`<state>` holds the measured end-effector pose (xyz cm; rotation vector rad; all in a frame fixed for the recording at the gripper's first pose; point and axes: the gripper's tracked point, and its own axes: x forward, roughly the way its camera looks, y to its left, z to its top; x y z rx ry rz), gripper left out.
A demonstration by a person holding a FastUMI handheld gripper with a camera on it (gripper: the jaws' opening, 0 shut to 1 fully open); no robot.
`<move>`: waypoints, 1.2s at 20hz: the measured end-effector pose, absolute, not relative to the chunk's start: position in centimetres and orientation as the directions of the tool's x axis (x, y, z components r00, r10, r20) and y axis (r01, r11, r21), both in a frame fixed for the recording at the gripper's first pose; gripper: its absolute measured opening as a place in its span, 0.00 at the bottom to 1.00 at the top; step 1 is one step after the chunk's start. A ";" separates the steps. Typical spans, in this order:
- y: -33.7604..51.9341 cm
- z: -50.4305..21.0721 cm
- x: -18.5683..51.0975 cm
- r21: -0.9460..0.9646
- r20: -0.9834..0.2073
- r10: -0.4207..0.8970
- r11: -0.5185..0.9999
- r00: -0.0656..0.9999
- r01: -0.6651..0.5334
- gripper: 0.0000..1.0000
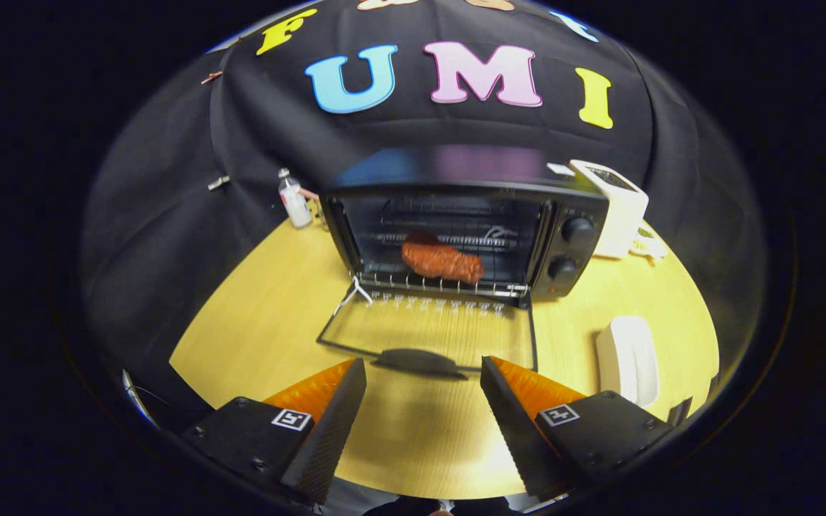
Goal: Open the toaster oven, put the food inside, and close the toaster oven door.
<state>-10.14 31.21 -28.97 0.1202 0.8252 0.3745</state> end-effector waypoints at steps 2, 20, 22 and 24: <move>31.9 -31.3 -11.3 0.249 -0.736 0.352 0.935 0.578 -0.254 0.99; 33.1 -37.2 -8.4 0.180 -0.833 0.194 0.981 0.519 -0.078 0.97; 33.0 -36.2 -8.6 0.198 -0.823 0.207 0.977 0.528 -0.076 0.97; 32.7 -35.2 -8.7 0.203 -0.808 0.215 0.976 0.548 -0.083 0.97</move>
